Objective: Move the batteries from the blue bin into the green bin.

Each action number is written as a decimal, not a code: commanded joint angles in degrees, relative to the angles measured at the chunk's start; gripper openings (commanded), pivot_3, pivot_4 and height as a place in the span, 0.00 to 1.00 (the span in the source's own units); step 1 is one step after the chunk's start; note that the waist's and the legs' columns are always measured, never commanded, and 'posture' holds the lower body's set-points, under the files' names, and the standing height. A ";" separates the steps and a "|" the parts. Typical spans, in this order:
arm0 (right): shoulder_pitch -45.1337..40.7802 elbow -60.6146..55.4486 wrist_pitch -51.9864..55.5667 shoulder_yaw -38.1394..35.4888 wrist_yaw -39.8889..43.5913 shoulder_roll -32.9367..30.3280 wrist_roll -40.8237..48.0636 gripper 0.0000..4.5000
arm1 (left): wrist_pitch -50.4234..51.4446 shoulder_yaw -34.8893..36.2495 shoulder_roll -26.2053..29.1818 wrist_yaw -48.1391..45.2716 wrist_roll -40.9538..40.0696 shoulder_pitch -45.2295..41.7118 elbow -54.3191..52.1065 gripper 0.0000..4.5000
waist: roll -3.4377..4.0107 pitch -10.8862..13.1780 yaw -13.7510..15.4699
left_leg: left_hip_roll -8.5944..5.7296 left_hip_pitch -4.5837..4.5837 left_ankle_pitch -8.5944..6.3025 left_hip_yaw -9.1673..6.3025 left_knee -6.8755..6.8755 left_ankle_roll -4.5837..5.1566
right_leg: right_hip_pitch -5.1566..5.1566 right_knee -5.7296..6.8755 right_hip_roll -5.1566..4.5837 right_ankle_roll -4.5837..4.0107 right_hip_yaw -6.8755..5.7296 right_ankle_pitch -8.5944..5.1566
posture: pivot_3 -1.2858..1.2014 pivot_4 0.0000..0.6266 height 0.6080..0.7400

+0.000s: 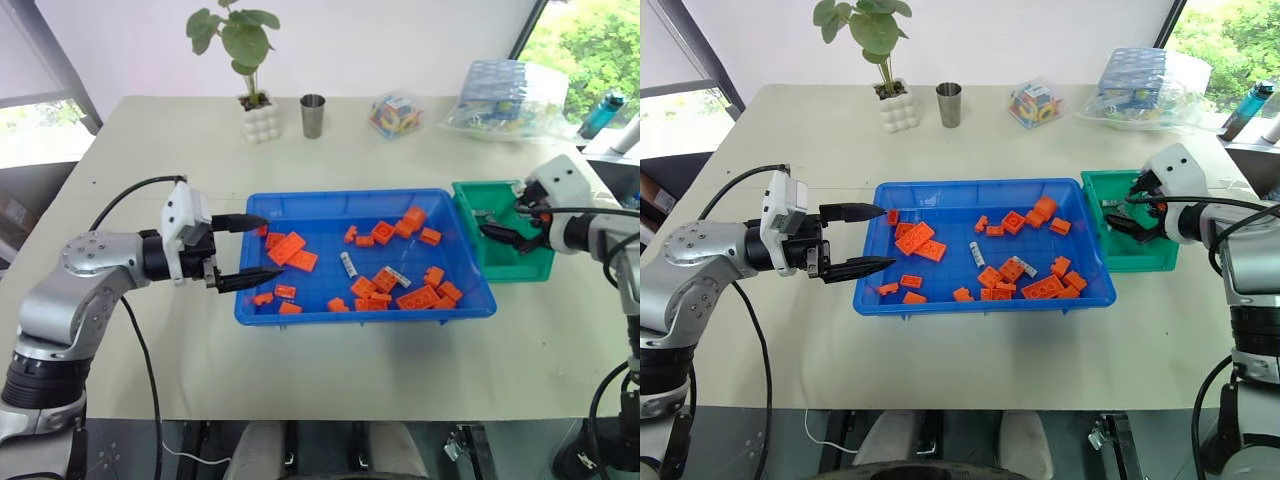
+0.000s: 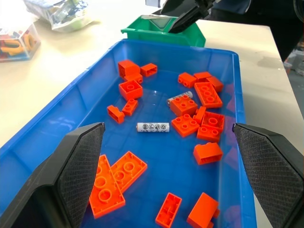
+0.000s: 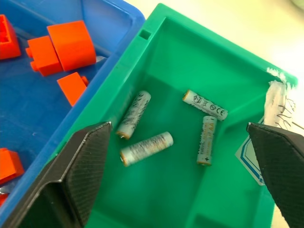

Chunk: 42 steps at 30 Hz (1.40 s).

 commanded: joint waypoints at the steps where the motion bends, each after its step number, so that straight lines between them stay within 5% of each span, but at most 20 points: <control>1: -4.52 -3.37 -0.49 -1.74 -0.72 0.44 2.26 0.98 | -0.64 0.81 0.13 0.19 -0.57 -0.19 -1.81 1.00 | 0.03 0.02 -0.07 | 0.00 0.00 0.00 0.00 0.00 0.00 | 0.00 0.00 0.01 0.00 0.00 0.00 | 0.52 0.24 0.82; 7: -8.63 -12.01 3.92 3.25 0.54 5.81 7.66 0.98 | -0.66 0.68 0.14 0.28 -0.39 -0.50 -1.40 1.00 | 0.04 0.03 -0.16 | 0.07 0.00 0.02 -0.02 -0.01 -0.03 | -0.03 0.01 0.07 0.00 0.00 0.00 | 0.52 0.24 0.82; 17: -3.54 -24.61 20.71 14.30 -8.91 22.77 12.94 0.98 | -0.26 0.12 -0.17 0.63 -0.53 -0.02 -2.36 1.00 | 0.04 0.03 -0.09 | -0.02 -0.05 0.01 -0.10 0.00 -0.02 | -0.03 0.04 -0.02 0.00 -0.01 0.00 | 0.52 0.24 0.82; 35: -3.61 -12.53 12.28 26.35 -11.00 26.45 8.41 0.98 | -0.44 -0.75 -0.48 1.22 -0.47 -0.68 -2.86 1.00 | 0.02 0.02 -0.14 | -0.04 -0.02 0.01 -0.11 0.00 -0.02 | -0.02 0.07 0.04 0.00 -0.03 0.00 | 0.52 0.24 0.82; 38: -3.40 -11.86 11.02 26.18 -10.98 26.32 7.93 0.81 | -0.48 -0.72 -0.47 1.23 -0.46 -0.69 -2.89 1.00 | 0.02 0.02 -0.14 | -0.04 -0.02 0.01 -0.11 0.01 -0.02 | -0.01 0.07 0.04 0.00 -0.03 0.00 | 0.52 0.24 0.82; 42: -3.06 -13.33 11.46 25.34 -10.69 26.10 8.40 0.39 | -0.56 -0.73 -0.45 1.01 -0.48 -0.74 -2.68 1.00 | 0.02 0.02 -0.16 | -0.04 -0.01 0.01 -0.11 0.01 -0.02 | -0.02 0.08 0.03 0.00 -0.03 0.00 | 0.52 0.24 0.82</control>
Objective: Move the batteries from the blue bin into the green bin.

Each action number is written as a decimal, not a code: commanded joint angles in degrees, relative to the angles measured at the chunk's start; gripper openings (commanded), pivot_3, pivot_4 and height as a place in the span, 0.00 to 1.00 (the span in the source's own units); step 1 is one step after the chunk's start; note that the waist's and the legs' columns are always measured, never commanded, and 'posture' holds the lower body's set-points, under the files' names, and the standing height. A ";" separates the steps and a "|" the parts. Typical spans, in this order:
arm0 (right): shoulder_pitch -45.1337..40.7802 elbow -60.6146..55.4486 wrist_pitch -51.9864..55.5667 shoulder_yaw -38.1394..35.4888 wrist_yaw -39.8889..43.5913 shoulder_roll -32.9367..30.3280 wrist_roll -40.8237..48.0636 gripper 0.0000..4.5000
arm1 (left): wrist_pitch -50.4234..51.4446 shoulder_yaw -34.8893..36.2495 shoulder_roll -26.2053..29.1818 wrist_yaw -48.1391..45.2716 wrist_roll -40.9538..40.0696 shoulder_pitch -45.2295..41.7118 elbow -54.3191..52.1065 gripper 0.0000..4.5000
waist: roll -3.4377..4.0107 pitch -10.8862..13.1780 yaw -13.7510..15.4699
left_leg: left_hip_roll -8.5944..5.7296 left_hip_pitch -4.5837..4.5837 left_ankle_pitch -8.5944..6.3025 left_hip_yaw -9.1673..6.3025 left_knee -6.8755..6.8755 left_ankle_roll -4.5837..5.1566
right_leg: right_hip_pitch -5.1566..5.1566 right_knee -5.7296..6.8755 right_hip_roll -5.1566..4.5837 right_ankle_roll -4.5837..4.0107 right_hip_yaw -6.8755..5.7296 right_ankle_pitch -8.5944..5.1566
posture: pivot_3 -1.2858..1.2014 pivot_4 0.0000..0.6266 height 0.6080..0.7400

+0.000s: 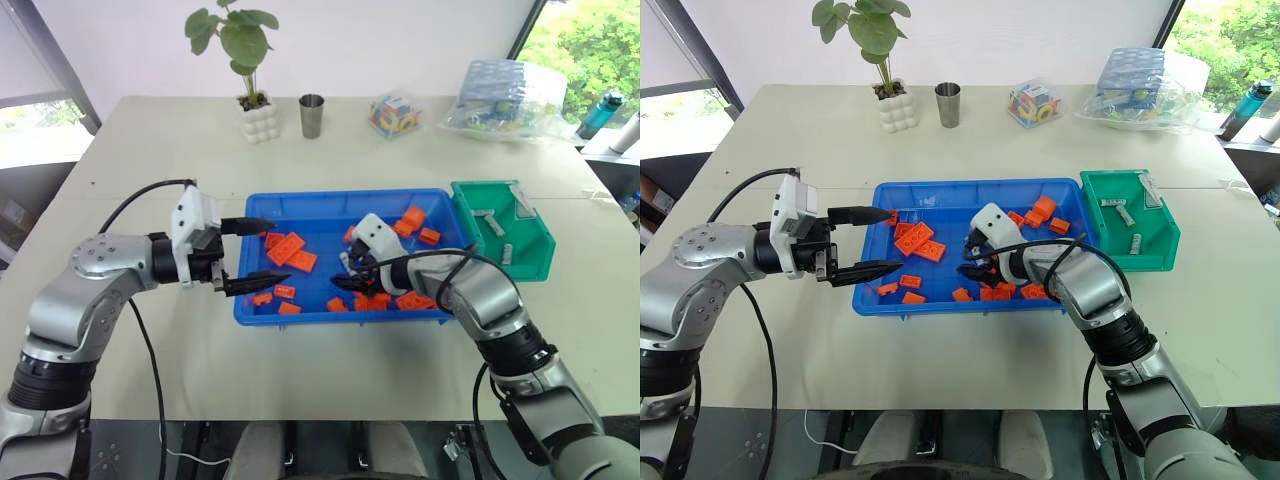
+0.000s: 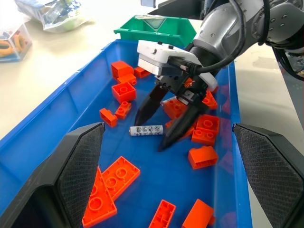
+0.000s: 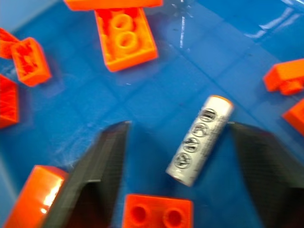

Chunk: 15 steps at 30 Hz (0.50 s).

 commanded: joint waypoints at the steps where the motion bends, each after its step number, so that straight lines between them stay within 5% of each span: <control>1: 0.22 -1.96 0.96 -0.61 0.36 -0.18 0.43 0.26 | -0.70 0.95 0.17 -0.13 -0.58 -0.72 -1.44 1.00 | 0.00 0.00 0.00 | 0.00 0.00 0.00 0.00 0.00 0.00 | 0.00 0.00 0.00 0.00 0.00 0.00 | 0.52 0.24 0.82; 3: -0.09 -2.97 1.63 -1.89 0.00 -0.09 0.91 0.04 | -0.81 0.71 -0.06 -0.19 -0.51 -0.51 -1.30 1.00 | 0.00 0.00 0.01 | 0.00 0.00 0.00 0.00 0.00 0.00 | 0.00 0.00 0.00 0.00 0.00 0.00 | 0.52 0.24 0.82; 9: -2.68 -5.30 4.68 -12.55 -0.63 -4.18 3.01 0.04 | -1.21 -0.02 -0.78 -0.16 -0.10 -0.49 -1.20 1.00 | 0.01 0.01 0.25 | -0.01 -0.01 0.00 0.00 0.00 0.00 | 0.00 -0.01 -0.02 0.00 0.00 0.00 | 0.52 0.24 0.82; 15: -2.36 -2.01 5.27 -24.81 0.60 -16.48 3.49 0.04 | -1.82 -0.46 -1.33 -0.54 0.40 -0.93 -0.26 1.00 | 0.01 0.01 0.18 | -0.02 -0.01 -0.01 -0.02 -0.01 0.02 | 0.02 -0.04 -0.03 0.00 0.00 0.00 | 0.52 0.24 0.82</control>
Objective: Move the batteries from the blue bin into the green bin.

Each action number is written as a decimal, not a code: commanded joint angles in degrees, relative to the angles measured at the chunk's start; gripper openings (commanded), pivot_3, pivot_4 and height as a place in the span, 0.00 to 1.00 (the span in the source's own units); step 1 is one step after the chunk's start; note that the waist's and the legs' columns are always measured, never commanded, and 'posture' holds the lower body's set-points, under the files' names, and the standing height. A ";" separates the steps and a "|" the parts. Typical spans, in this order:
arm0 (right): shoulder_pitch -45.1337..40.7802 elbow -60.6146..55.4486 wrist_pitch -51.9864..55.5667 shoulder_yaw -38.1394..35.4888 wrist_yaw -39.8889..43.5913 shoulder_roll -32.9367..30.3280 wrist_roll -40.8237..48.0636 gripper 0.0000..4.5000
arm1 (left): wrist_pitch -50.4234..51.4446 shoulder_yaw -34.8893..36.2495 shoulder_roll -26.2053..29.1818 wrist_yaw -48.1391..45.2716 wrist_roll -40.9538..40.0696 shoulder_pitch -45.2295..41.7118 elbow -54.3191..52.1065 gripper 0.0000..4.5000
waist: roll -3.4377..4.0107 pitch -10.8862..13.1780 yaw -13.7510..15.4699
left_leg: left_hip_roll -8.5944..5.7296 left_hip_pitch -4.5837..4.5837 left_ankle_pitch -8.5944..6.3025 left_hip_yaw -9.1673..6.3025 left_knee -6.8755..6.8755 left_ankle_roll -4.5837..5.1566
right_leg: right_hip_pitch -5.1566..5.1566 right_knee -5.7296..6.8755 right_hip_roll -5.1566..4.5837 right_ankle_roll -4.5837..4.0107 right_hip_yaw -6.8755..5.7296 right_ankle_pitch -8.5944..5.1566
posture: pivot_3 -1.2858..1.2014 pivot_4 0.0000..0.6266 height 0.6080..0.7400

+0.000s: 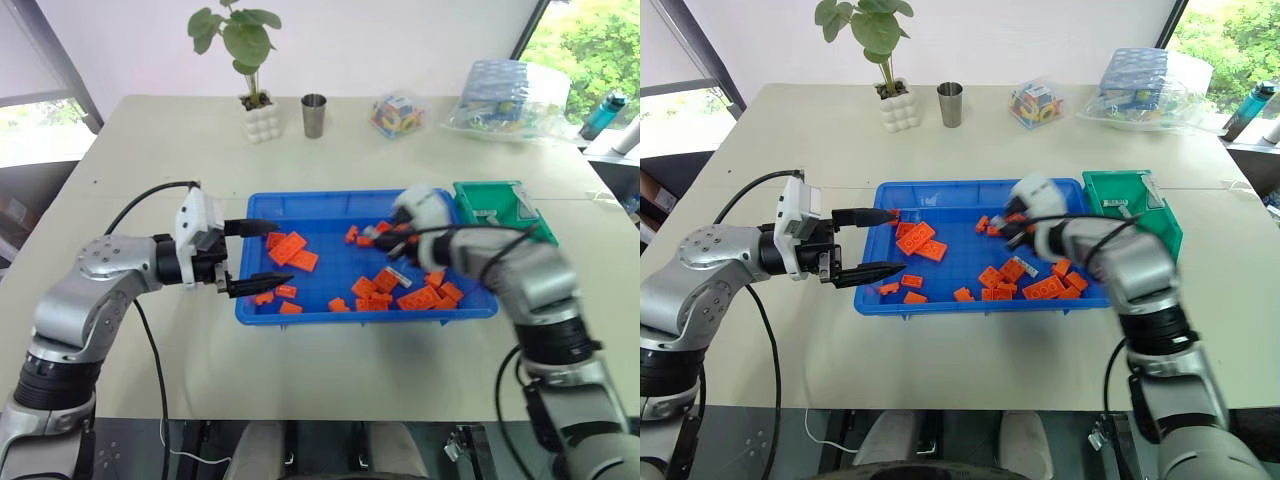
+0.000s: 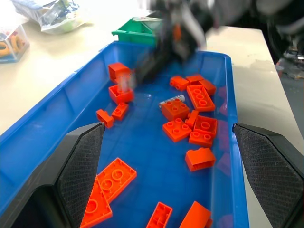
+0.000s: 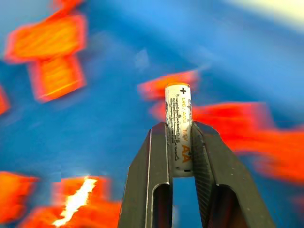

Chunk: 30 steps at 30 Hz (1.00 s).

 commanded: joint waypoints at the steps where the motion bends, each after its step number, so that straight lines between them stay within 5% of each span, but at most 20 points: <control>1: 0.96 1.41 -1.38 -6.08 1.27 -6.43 -0.24 0.04 | -1.58 0.05 -0.24 -0.44 0.34 -0.99 -0.21 1.00 | 0.00 0.00 -0.09 | 0.00 0.00 0.00 0.01 -0.02 0.00 | -0.01 -0.01 0.00 0.00 0.00 0.00 | 0.52 0.24 0.82; 8: 6.31 6.25 -5.13 -9.51 0.57 -11.97 -1.80 0.04 | -2.39 -1.06 -0.96 -1.08 0.85 -2.17 1.16 1.00 | 0.00 0.00 -0.19 | 0.04 0.01 0.00 0.10 -0.02 0.01 | -0.01 -0.04 0.01 0.00 0.04 0.00 | 0.52 0.24 0.82; 14: 8.21 4.68 -7.68 -9.65 -0.89 -11.28 -2.14 0.64 | -2.50 -1.38 -1.07 -1.60 1.05 -3.22 1.93 1.00 | 0.01 0.01 -0.12 | 0.06 0.01 0.00 0.12 -0.02 0.01 | -0.01 -0.04 0.03 0.00 0.06 0.00 | 0.52 0.24 0.82; 22: 10.51 -8.31 -5.33 -7.52 5.24 -10.66 5.52 0.64 | -2.61 -1.62 -1.07 -2.14 1.25 -3.81 2.45 1.00 | 0.01 0.01 -0.13 | 0.08 0.01 0.01 0.09 -0.02 0.00 | -0.01 -0.04 0.05 0.00 0.06 0.00 | 0.52 0.24 0.82; 30: 13.19 -11.10 -7.92 5.00 11.53 -13.86 4.70 0.64 | -2.78 -1.99 -1.53 -2.10 1.62 -4.56 2.82 1.00 | 0.00 0.01 0.01 | 0.04 0.01 -0.02 0.05 0.03 0.05 | 0.04 -0.06 0.01 0.00 0.05 0.00 | 0.52 0.24 0.82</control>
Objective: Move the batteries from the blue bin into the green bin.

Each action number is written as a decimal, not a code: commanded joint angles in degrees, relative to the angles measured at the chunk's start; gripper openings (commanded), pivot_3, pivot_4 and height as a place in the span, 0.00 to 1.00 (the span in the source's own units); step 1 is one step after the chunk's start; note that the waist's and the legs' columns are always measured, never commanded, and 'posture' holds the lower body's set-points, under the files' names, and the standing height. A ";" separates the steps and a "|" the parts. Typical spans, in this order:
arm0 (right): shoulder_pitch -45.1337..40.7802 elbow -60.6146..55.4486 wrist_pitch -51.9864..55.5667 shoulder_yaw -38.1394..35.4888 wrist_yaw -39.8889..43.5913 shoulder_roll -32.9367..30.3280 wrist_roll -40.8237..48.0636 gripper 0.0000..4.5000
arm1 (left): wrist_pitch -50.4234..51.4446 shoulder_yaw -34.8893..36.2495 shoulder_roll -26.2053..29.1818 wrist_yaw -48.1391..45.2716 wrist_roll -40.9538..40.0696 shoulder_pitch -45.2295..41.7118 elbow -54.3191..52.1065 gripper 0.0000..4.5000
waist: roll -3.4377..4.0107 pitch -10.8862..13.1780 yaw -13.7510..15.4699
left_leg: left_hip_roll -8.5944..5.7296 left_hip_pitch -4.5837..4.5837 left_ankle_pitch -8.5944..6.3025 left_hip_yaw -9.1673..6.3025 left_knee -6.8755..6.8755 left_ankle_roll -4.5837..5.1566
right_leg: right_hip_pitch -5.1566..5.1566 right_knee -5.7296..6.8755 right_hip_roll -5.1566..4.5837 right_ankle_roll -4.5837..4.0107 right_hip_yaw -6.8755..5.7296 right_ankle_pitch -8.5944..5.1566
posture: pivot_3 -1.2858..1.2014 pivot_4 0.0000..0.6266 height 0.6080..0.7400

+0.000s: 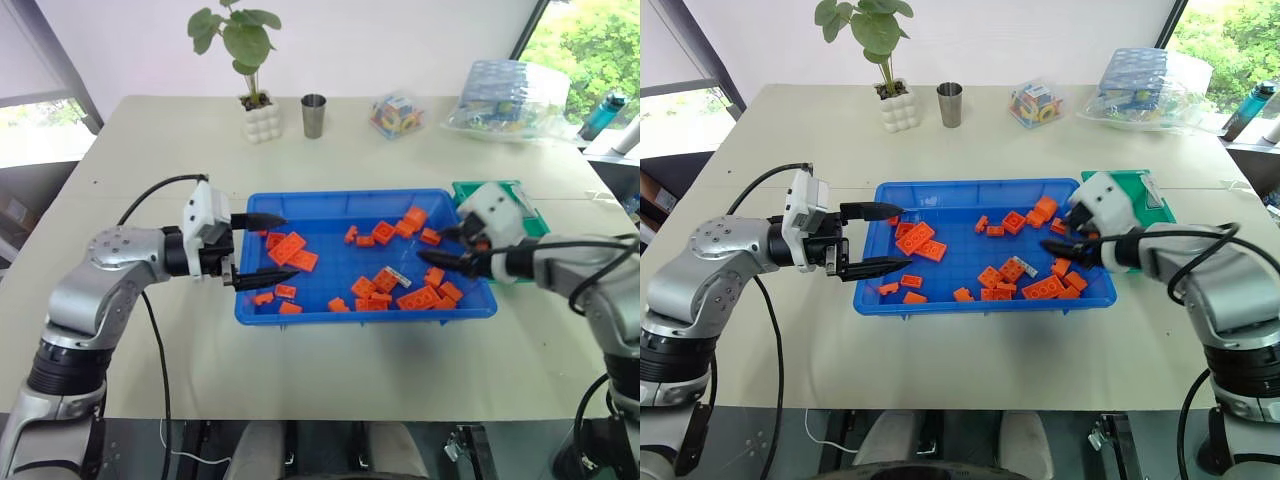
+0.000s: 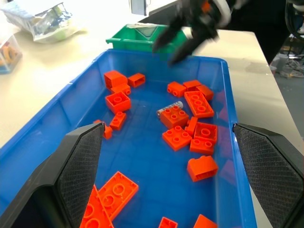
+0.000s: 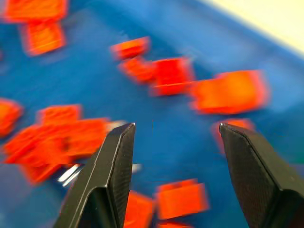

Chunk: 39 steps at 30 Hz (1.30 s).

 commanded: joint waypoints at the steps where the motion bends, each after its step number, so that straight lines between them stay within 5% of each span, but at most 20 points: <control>1: -0.04 0.15 -3.56 3.54 2.42 -1.79 -1.69 0.64 | -0.84 0.22 -0.09 0.19 0.43 -0.98 -0.71 1.00 | 0.00 0.00 -0.09 | 0.00 0.00 0.00 0.00 0.00 0.00 | 0.00 0.00 0.00 0.00 0.00 0.00 | 0.52 0.24 0.82; 16: -5.09 10.88 -13.65 15.65 5.92 2.02 -11.01 0.64 | -0.61 1.40 0.13 1.73 0.33 0.21 -2.43 1.00 | -0.01 0.00 -0.11 | 0.01 0.02 0.01 0.00 0.01 -0.02 | -0.01 0.01 0.02 0.00 -0.01 0.00 | 0.52 0.24 0.82; 19: -5.26 11.57 -14.24 15.52 6.48 2.52 -11.66 0.45 | -0.49 1.54 0.18 1.99 0.23 0.34 -2.71 1.00 | -0.01 0.00 -0.02 | 0.01 0.02 0.01 -0.02 0.03 -0.02 | 0.01 0.01 0.02 0.00 -0.02 0.00 | 0.52 0.24 0.82; 22: -5.22 11.08 -14.03 14.74 6.73 2.69 -11.60 0.14 | -0.43 1.66 0.21 2.09 0.17 0.44 -2.81 1.00 | -0.01 0.00 -0.08 | 0.01 0.02 0.01 -0.02 0.03 -0.02 | 0.02 0.01 0.01 0.00 -0.02 0.00 | 0.52 0.24 0.82; 24: -5.23 10.18 -12.85 12.79 6.31 3.12 -10.49 0.02 | -0.41 1.70 0.20 2.19 0.14 0.50 -2.85 1.00 | -0.01 0.00 -0.09 | 0.01 0.02 0.01 -0.02 0.04 -0.03 | 0.02 0.01 0.02 0.00 -0.03 0.00 | 0.52 0.24 0.82; 31: -6.79 12.29 -7.92 -2.89 -5.01 8.86 -8.42 0.02 | -0.75 1.35 -0.26 2.39 0.26 0.70 -2.49 1.00 | -0.01 0.00 0.00 | 0.00 0.01 0.02 -0.02 0.04 -0.04 | 0.01 0.03 0.01 0.00 -0.03 0.00 | 0.52 0.24 0.82; 39: -9.50 19.02 -3.17 -18.74 -11.83 2.91 -8.40 0.02 | -1.65 0.70 -0.45 1.71 0.96 0.54 -1.48 1.00 | -0.01 0.00 0.11 | -0.01 0.01 0.02 -0.02 0.03 -0.04 | 0.02 0.03 0.00 0.00 -0.05 0.00 | 0.52 0.24 0.82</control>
